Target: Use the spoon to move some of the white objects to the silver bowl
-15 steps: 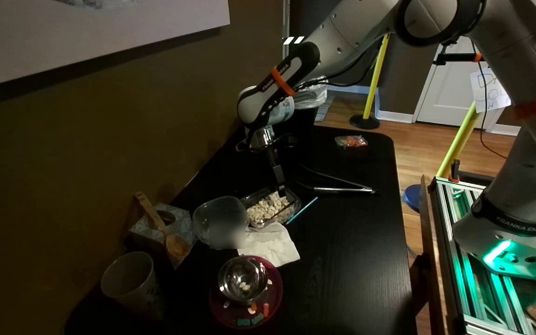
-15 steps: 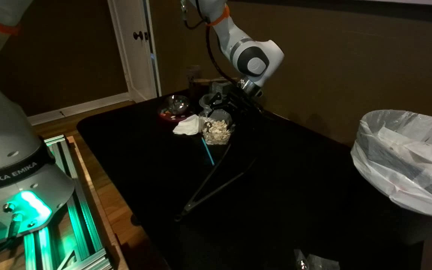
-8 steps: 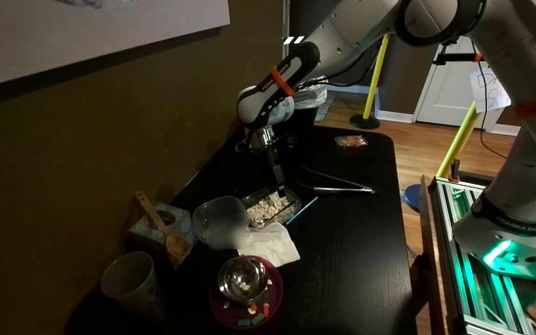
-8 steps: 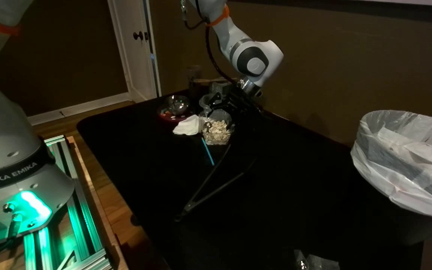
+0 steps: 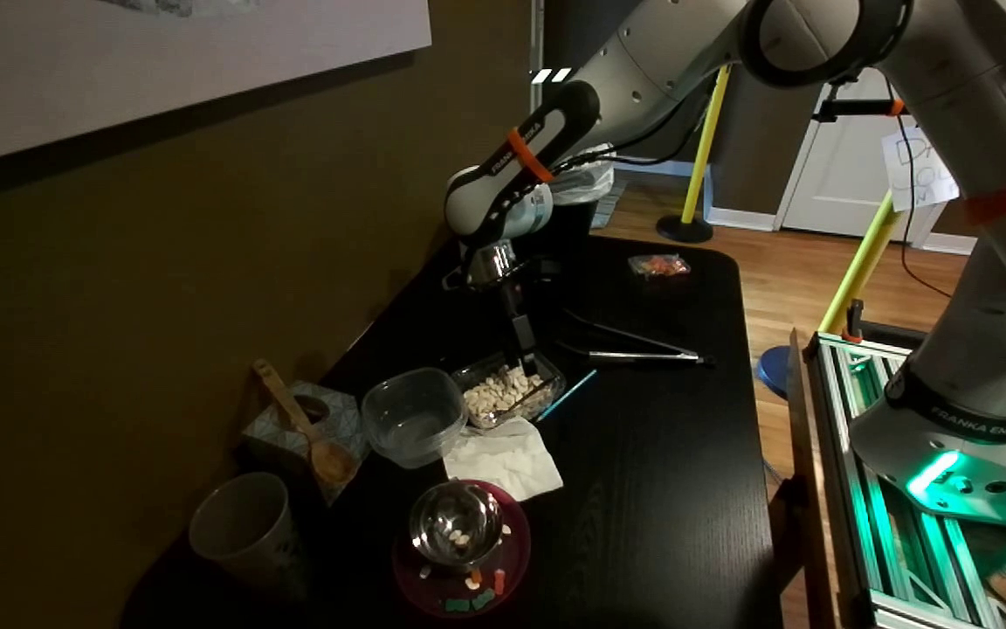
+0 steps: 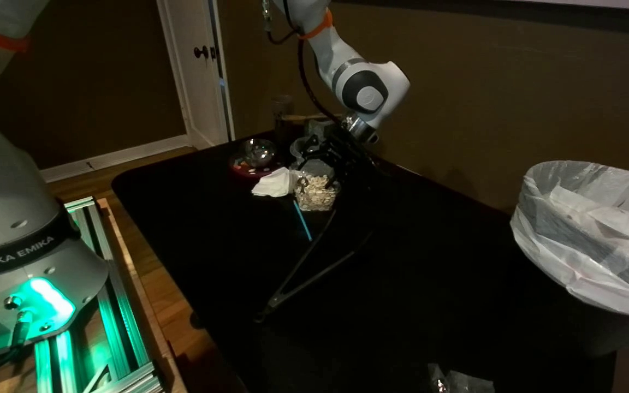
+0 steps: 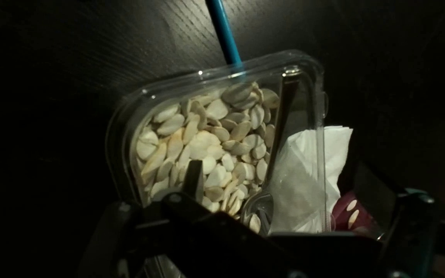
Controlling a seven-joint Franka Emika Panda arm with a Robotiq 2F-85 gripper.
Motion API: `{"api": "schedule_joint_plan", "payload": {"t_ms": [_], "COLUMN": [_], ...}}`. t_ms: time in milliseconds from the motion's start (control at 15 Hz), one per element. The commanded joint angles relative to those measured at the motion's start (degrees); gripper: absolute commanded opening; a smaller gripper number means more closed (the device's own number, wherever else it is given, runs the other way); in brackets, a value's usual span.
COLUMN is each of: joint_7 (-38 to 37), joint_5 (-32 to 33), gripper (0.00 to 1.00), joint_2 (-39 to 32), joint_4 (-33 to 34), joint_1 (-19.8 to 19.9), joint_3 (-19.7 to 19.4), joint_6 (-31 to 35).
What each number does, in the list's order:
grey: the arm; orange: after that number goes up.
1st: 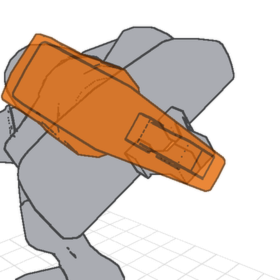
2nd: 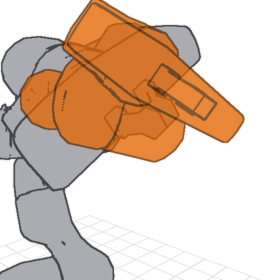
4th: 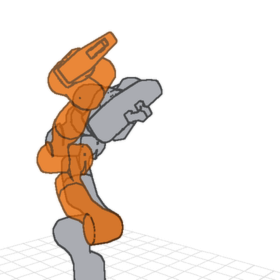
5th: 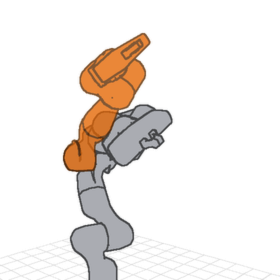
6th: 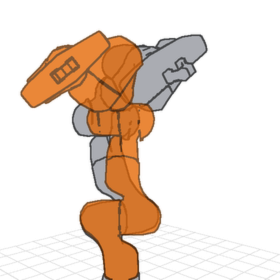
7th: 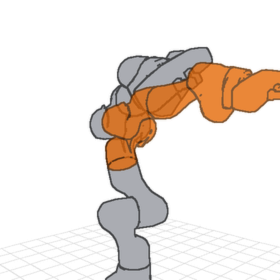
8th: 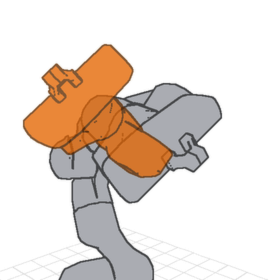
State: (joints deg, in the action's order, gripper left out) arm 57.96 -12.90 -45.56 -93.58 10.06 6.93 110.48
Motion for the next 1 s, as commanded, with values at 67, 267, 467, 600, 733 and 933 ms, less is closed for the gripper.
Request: {"api": "schedule_joint_plan", "payload": {"t_ms": [67,267,467,600,733,933], "joint_7": [1.0,0.3,0.3,0.3,-0.4,-2.0], "joint_5": [2.3,1.3,1.2,1.2,1.0,0.8], "gripper": [1.00,1.00,1.00,1.00,1.00,1.00], "joint_2": [2.3,0.3,0.3,0.3,0.0,1.1], "joint_4": [-4.1,-0.8,-0.7,-0.7,-0.4,-1.7], "joint_1": [-1.2,-0.6,-0.4,-0.4,-0.3,0.1], "joint_3": [0.0,0.3,0.3,0.3,0.1,-0.4], "joint_6": [3.1,0.8,0.8,0.8,-0.3,-0.5]}}
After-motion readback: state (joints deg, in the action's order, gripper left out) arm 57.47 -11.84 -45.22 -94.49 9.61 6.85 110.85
